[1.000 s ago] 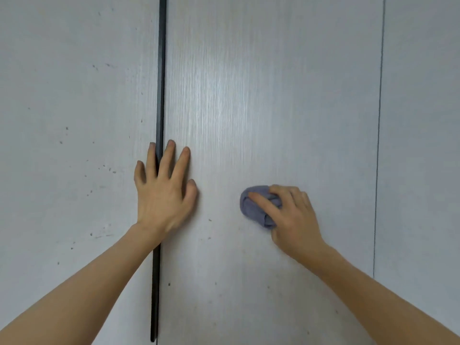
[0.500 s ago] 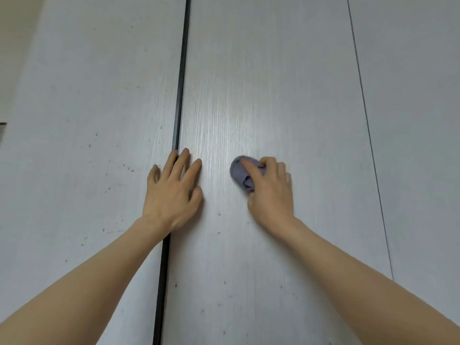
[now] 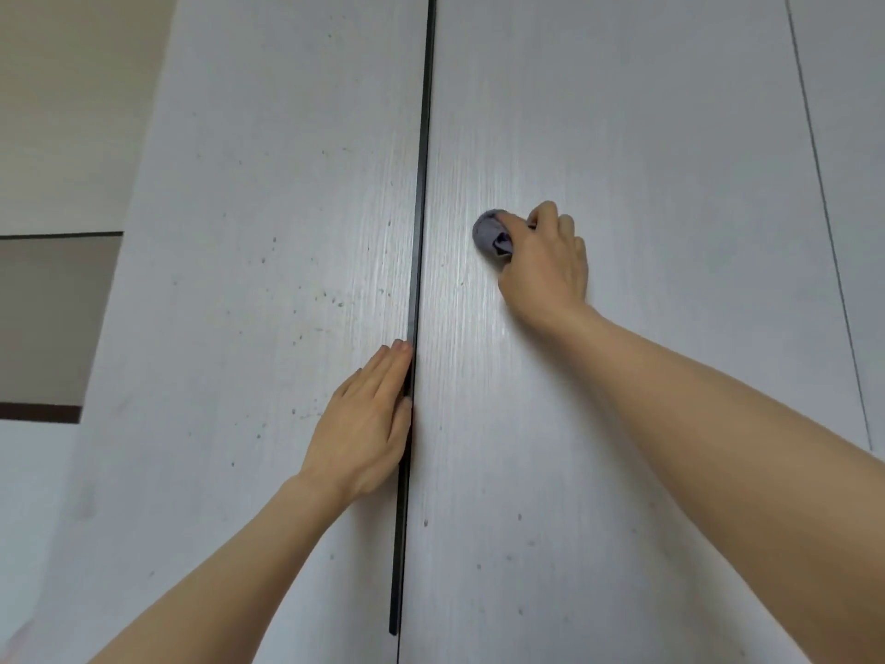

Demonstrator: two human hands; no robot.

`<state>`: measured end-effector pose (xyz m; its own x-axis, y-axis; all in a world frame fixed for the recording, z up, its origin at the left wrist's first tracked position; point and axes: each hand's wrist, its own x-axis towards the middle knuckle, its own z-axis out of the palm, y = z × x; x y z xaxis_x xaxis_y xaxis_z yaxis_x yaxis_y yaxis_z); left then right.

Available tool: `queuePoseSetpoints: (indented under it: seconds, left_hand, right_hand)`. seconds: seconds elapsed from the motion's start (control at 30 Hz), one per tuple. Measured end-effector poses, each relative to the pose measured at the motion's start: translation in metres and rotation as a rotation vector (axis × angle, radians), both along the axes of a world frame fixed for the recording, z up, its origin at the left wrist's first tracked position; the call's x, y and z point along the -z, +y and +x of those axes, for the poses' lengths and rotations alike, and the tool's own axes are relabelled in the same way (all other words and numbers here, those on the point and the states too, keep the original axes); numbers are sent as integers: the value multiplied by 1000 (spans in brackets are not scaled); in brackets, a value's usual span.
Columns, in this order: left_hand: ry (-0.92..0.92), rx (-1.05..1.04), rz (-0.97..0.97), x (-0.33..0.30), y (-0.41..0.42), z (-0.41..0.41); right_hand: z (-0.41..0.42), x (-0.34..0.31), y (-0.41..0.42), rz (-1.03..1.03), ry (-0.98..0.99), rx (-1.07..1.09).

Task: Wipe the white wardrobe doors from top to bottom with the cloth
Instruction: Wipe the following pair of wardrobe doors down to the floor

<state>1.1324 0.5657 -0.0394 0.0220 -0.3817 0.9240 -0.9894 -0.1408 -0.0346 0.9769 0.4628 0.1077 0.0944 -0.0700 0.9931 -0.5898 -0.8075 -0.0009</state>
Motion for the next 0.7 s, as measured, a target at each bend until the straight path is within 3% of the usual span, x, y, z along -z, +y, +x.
queuePoseSetpoints:
  seconds: [0.1, 0.23, 0.3, 0.53, 0.7]
  left_hand:
    - [-15, 10, 18, -7, 6, 4]
    - [-23, -21, 26, -13, 11, 3]
    - [-24, -42, 59, -15, 16, 0]
    - [-29, -44, 74, -30, 28, -4]
    - [-6, -24, 72, -21, 25, 1]
  right_hand:
    - [15, 3, 5, -54, 3, -21]
    - [25, 53, 2, -384, 371, -75]
    - [19, 59, -3, -467, 425, -59]
    - [26, 2, 18, -117, 125, -39]
    - [35, 74, 7, -299, 146, -139]
